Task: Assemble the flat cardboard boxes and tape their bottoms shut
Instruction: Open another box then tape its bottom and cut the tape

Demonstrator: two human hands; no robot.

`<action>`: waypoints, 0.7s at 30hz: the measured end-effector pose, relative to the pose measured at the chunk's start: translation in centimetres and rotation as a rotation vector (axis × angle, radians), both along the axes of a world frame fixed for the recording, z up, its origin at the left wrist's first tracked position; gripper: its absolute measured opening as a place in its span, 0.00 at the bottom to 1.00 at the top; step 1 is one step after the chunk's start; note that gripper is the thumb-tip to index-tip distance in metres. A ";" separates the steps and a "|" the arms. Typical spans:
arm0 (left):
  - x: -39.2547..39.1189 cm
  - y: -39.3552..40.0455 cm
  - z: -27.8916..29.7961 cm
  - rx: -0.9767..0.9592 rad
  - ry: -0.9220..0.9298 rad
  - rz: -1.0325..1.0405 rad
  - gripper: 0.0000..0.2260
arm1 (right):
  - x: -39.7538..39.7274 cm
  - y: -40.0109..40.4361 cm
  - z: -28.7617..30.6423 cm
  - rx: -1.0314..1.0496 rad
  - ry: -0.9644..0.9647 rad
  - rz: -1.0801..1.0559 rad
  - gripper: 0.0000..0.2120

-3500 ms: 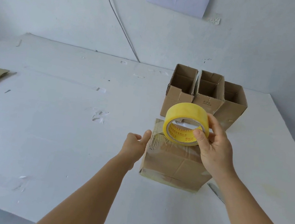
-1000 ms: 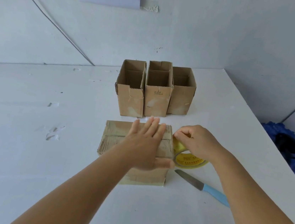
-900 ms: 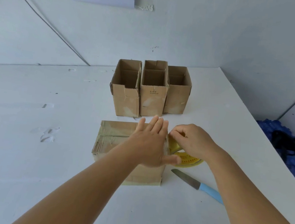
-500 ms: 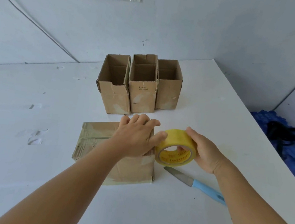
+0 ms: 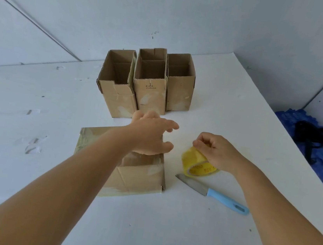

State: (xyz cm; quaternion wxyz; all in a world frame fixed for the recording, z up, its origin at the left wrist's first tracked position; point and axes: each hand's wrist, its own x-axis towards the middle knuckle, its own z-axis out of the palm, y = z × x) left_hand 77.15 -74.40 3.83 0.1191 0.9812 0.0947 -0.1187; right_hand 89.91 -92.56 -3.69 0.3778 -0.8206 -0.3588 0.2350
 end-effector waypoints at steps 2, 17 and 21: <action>0.8 -0.2 0.7 -0.101 0.076 -0.034 0.24 | 0.1 0.0 0.0 0.003 -0.009 0.008 0.13; 1.2 -0.4 1.6 -0.542 0.184 0.008 0.30 | -2.1 -1.3 -2.1 0.033 -0.111 -0.157 0.14; 1.1 -0.3 1.4 -0.563 0.151 0.005 0.29 | -3.4 -2.5 -3.9 -0.069 -0.075 -0.399 0.12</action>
